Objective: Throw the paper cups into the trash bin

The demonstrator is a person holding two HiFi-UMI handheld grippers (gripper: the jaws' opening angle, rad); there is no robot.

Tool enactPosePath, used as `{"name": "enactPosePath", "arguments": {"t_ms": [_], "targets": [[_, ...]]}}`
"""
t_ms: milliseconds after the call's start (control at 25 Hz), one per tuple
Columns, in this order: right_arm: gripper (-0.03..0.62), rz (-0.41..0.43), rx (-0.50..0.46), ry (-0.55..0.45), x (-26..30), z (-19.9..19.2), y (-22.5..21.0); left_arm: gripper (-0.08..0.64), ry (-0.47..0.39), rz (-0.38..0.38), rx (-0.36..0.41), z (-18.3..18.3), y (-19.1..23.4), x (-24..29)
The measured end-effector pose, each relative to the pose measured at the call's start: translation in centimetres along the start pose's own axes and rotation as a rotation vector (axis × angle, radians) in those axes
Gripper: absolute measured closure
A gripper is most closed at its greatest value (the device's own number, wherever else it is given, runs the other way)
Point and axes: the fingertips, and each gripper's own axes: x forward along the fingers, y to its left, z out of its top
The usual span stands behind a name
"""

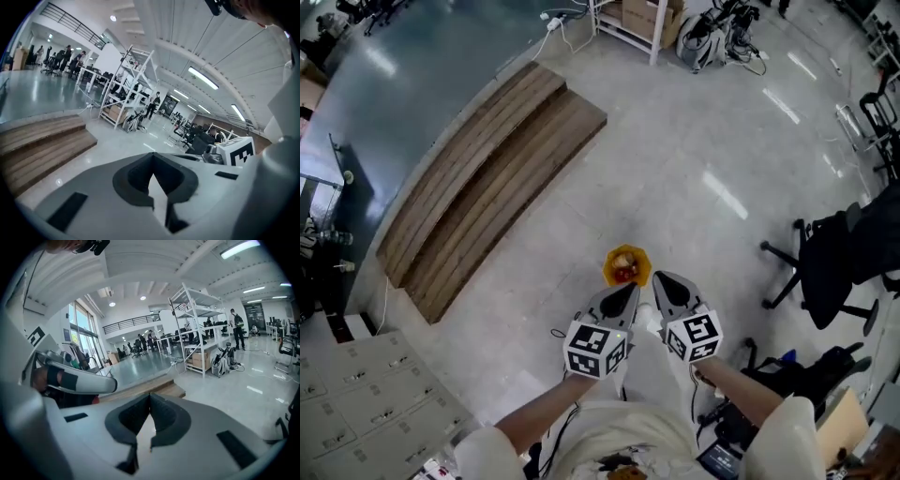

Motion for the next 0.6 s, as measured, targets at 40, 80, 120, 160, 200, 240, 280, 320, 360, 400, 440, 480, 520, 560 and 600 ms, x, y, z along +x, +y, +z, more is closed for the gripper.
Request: {"name": "enactPosePath", "arguments": {"t_ms": [40,80,120,160,200,240,280,320,360,400,440,480,520,560,600], "targets": [[0.584,0.012,0.0,-0.016,-1.1,1.3,1.3,0.555,-0.021,0.005,0.016,1.0,-0.8,-1.4],[0.584,0.025,-0.001,-0.03,-2.4,2.5,2.6,0.555,-0.039,0.008,0.032,1.9,-1.6,-2.9],[0.584,0.039,-0.004,-0.044,-3.6,3.7,3.8,0.555,-0.056,0.01,0.046,2.7,-2.5,-4.4],[0.584,0.051,-0.013,-0.06,-4.7,4.9,4.8,0.555,-0.076,0.009,0.059,3.6,-3.3,-5.7],[0.585,0.061,-0.026,-0.076,-5.5,6.1,5.6,0.555,-0.099,0.005,0.073,4.5,-4.1,-6.8],[0.586,0.069,-0.041,-0.093,-6.3,7.4,6.3,0.555,-0.122,-0.002,0.09,5.5,-4.8,-7.7],[0.586,0.074,-0.054,-0.109,-6.9,8.5,6.8,0.555,-0.144,-0.009,0.11,6.5,-5.5,-8.5],[0.586,0.077,-0.062,-0.124,-7.6,9.6,7.4,0.555,-0.163,-0.016,0.131,7.2,-6.2,-9.3],[0.586,0.079,-0.067,-0.137,-8.2,10.4,7.9,0.555,-0.178,-0.023,0.149,7.9,-6.9,-10.1],[0.586,0.081,-0.071,-0.147,-8.9,11.1,8.3,0.555,-0.19,-0.029,0.162,8.3,-7.6,-10.7],[0.586,0.082,-0.073,-0.155,-9.6,11.6,8.6,0.555,-0.199,-0.033,0.171,8.6,-8.2,-11.3],[0.586,0.084,-0.075,-0.162,-10.2,12.0,8.9,0.555,-0.208,-0.036,0.178,8.9,-8.7,-11.8],[0.586,0.086,-0.076,-0.165,-10.8,12.2,9.2,0.555,-0.214,-0.038,0.182,9.0,-9.0,-12.3],[0.586,0.087,-0.076,-0.165,-11.2,12.3,9.5,0.555,-0.219,-0.039,0.183,9.1,-9.3,-12.8],[0.585,0.089,-0.076,-0.162,-11.6,12.3,9.7,0.555,-0.222,-0.041,0.182,9.2,-9.4,-13.2]]}}
